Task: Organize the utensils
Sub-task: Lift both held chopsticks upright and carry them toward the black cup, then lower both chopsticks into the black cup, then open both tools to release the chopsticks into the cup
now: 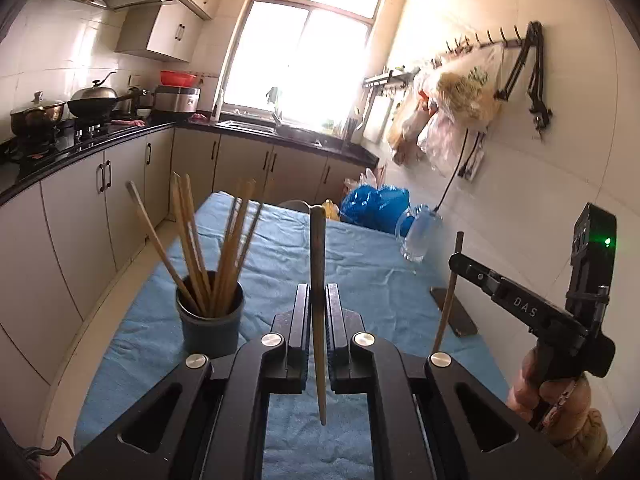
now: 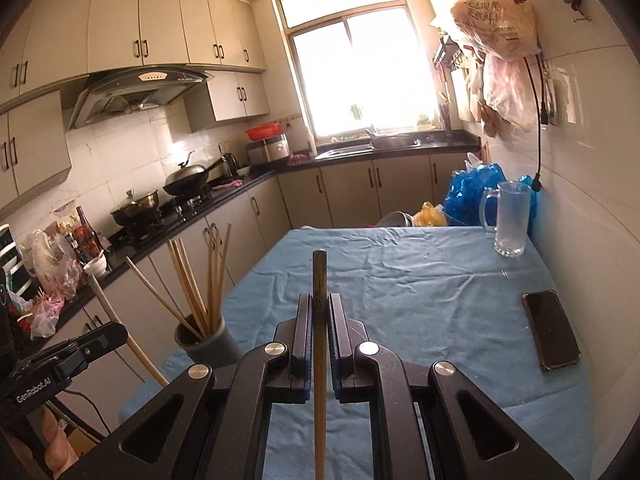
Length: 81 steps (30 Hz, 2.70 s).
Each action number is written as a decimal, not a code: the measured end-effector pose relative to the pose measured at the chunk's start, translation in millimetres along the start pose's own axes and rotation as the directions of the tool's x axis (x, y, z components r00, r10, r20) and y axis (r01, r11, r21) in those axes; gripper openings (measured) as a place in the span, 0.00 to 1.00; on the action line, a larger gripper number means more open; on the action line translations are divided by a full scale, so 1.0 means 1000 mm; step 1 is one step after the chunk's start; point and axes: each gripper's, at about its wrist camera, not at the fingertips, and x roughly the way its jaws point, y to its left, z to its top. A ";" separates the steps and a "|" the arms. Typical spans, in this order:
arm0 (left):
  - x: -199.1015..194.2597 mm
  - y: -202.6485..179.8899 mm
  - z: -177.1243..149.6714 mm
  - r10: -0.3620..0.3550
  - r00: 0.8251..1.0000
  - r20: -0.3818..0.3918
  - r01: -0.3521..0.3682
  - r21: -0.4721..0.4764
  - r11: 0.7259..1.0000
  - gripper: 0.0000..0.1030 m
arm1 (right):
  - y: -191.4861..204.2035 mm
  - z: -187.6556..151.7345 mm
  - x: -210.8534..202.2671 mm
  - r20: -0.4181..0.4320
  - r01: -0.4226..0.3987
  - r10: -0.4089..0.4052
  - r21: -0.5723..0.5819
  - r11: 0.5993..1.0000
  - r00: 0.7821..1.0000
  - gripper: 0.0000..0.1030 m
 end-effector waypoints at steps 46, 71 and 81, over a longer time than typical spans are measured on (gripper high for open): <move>0.075 0.103 0.073 0.184 0.982 -0.044 -0.187 -0.070 0.980 0.06 | 0.109 0.031 0.176 -0.010 -0.134 0.134 0.027 0.991 0.991 0.08; 0.027 0.088 0.046 0.233 0.972 0.014 -0.231 -0.094 0.969 0.50 | 0.078 0.016 0.145 -0.020 -0.102 0.105 0.119 0.988 0.994 0.46; 0.021 0.078 0.025 0.335 0.942 0.027 -0.332 -0.082 0.940 0.62 | 0.059 -0.006 0.115 -0.026 -0.005 0.008 0.110 0.994 1.000 0.56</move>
